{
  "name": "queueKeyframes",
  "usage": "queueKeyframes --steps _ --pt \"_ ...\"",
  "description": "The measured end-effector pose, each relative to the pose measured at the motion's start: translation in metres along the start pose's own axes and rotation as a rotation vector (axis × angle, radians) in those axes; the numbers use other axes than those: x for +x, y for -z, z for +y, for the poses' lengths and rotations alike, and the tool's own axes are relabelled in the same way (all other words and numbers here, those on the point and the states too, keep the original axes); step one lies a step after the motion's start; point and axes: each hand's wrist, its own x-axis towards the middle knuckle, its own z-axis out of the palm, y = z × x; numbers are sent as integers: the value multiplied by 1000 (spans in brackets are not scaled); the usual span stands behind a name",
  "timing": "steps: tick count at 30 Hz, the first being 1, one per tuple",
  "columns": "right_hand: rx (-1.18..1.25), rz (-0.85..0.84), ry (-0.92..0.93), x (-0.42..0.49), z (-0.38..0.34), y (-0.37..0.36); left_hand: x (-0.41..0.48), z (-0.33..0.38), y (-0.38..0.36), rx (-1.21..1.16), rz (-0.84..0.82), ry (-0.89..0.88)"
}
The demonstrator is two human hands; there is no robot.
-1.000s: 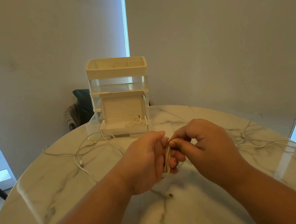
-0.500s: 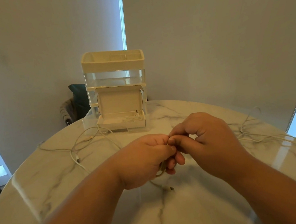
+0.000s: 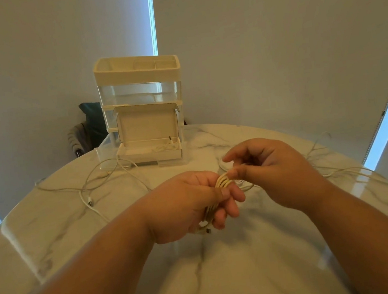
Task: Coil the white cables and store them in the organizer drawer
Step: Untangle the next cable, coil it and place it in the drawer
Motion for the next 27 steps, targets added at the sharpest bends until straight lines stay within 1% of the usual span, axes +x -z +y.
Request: queueKeyframes --steps 2,6,8,10,14,17,20,23,27 --pt "71 27 -33 1 4 1 -1 2 -1 -25 25 -25" --pt "40 114 -48 1 5 -1 -3 4 -1 -37 52 -114" --pt "71 127 -68 0 6 -5 -3 5 -3 -59 67 -135" --pt "185 117 -110 -1 7 -11 -3 8 -6 -152 71 -164" --pt "384 100 -221 -1 5 -29 -2 13 -9 -463 93 -234" --pt "361 70 -248 -3 6 -36 -2 15 -10 -579 112 -262" --pt "240 46 -183 -6 4 -39 -3 18 -9 -688 123 -288" --pt "197 15 -158 -8 2 -42 -3 21 -5 -794 124 -322" --pt "286 -148 -149 -15 -3 -56 -5 25 5 -883 148 -397"
